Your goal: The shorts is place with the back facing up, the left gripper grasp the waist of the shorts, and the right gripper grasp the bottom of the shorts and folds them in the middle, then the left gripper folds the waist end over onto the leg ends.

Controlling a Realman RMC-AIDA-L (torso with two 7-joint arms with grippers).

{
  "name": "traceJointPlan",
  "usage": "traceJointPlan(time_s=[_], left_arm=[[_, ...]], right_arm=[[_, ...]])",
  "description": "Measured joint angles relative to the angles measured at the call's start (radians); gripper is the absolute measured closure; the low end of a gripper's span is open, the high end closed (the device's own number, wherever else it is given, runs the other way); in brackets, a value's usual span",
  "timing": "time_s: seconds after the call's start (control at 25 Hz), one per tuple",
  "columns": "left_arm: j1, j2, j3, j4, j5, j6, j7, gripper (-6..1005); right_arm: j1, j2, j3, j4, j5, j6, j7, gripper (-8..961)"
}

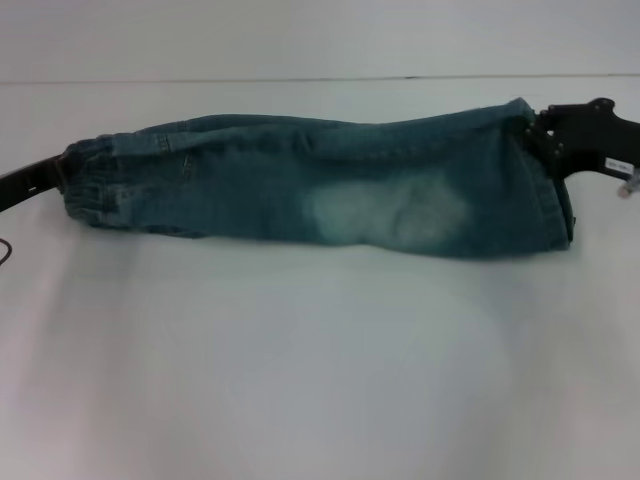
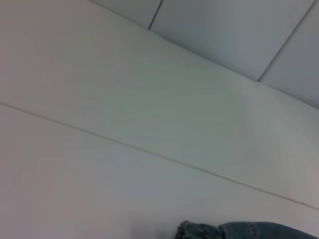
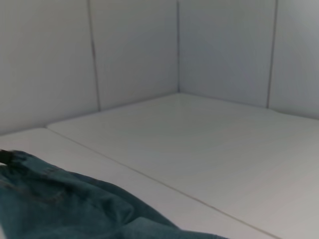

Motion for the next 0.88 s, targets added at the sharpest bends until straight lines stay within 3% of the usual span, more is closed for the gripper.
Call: traceJointPlan(time_s=[0.16,0.4,0.76,0.88], left_arm=[[0.009,0.0,0.0,0.003,0.0,0.008,0.0,956],[0.014,-0.002,-0.001,0.005,-0.003,0.017,0.0,951],[0.007,-0.004,0.003,0.003,-0.013,0.01,0.001,944],[-0.002,-0.009,0.019,0.001,-0.014,-0.01,0.005,942]], right_arm=[[-0.06,-0.006,0.011,-0.049,0.033,-0.109,0.024,902],[-0.068,-0.007,0.012,-0.054,0.054,-0.04,0.021,901],[-0.008,0.048,-0.04,-0.044,0.05,0.179,-0.029,901],[0.018,0.056,-0.088,-0.028,0.053,0.257,-0.036,901]])
